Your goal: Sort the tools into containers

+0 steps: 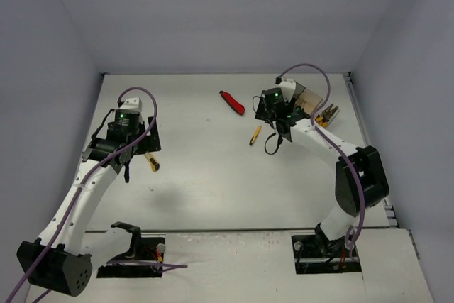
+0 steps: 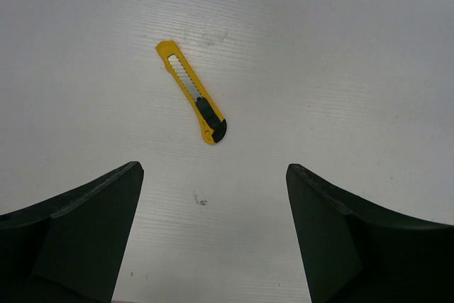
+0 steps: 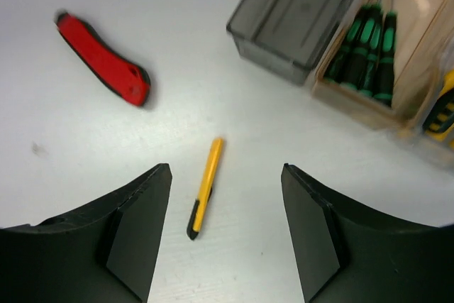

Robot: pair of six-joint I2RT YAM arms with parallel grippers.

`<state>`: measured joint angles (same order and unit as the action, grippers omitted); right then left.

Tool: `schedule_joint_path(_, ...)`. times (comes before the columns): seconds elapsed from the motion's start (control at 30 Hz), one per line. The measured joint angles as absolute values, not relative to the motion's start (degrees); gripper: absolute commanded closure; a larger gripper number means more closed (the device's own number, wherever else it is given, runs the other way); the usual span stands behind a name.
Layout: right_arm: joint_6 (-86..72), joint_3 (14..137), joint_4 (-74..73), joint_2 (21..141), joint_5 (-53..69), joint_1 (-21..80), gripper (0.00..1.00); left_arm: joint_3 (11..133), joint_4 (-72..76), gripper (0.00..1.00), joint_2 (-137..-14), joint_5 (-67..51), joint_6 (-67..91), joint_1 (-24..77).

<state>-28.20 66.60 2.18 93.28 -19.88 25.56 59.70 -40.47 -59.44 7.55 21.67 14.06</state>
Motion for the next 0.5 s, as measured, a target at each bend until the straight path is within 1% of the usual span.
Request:
schedule_joint_path(0.13,-30.51,65.73,0.61,98.88,-21.82,28.55,0.47,59.70,-40.47,0.21,-59.44,7.53,21.67,14.06)
schedule_joint_path(0.37,-34.30,65.78,-0.23,106.99,-22.33,30.51,0.49,59.70,-40.47,0.21,-59.17,7.53,21.67,13.80)
schedule_joint_path(0.5,-35.93,66.39,0.13,109.45,-22.74,30.86,0.55,59.70,-40.47,0.21,-59.03,7.47,21.67,13.80)
